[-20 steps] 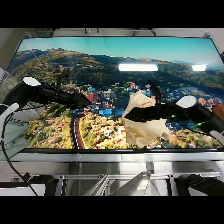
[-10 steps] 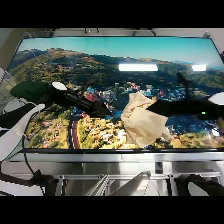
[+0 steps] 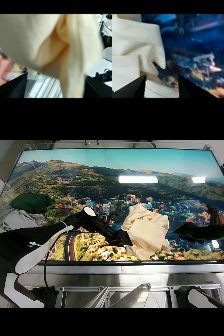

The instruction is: Fold the shirts.

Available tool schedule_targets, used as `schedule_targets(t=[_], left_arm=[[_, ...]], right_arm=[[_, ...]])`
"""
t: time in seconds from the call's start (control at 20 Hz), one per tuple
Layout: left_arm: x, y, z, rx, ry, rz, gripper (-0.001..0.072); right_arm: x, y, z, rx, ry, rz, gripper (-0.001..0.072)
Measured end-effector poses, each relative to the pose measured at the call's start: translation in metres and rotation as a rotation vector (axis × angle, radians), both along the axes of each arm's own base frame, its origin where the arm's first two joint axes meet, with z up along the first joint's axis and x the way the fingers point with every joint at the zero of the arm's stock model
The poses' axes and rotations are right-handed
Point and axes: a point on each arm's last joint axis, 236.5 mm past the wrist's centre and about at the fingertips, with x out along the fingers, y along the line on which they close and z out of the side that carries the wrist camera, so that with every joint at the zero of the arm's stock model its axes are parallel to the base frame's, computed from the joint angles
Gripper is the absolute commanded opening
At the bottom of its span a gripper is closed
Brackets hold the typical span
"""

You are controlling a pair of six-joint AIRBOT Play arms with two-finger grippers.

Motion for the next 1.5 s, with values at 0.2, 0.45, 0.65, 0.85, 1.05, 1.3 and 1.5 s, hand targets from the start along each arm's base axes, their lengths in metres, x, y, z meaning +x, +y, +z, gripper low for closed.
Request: schedule_targets(t=[0.2,0.45,0.65,0.85,1.05,1.3,1.5], left_arm=[[-0.015,-0.012,-0.022,0.047,0.033,-0.005,0.0482],[-0.015,-0.019,-0.029,0.067,0.059,0.030,0.0227],[-0.012,-0.021,-0.032,0.071,0.043,0.040,0.0030],[0.002,-0.024,-0.004,-0.016,-0.008,0.015,0.0030],[0.045,-0.010,0.084,-0.182,-0.115,0.036,0.0030],[0.110,0.072,0.177,-0.278,-0.278,0.199,0.0030],[0.136,0.148,0.210,-0.273,-0.345,0.376,0.0031]], right_arm=[[-0.019,0.012,-0.025,0.075,0.127,0.018,0.0443],[-0.038,0.045,-0.040,0.137,0.237,0.121,0.0429],[-0.044,0.078,-0.043,0.185,0.265,0.210,0.0019],[-0.036,0.094,-0.031,0.243,0.223,0.242,0.0018],[-0.008,0.080,0.003,0.245,0.103,0.216,0.0016],[0.030,0.021,0.059,0.177,-0.077,0.042,0.0016],[0.037,-0.017,0.094,0.119,-0.178,-0.075,0.0016]])
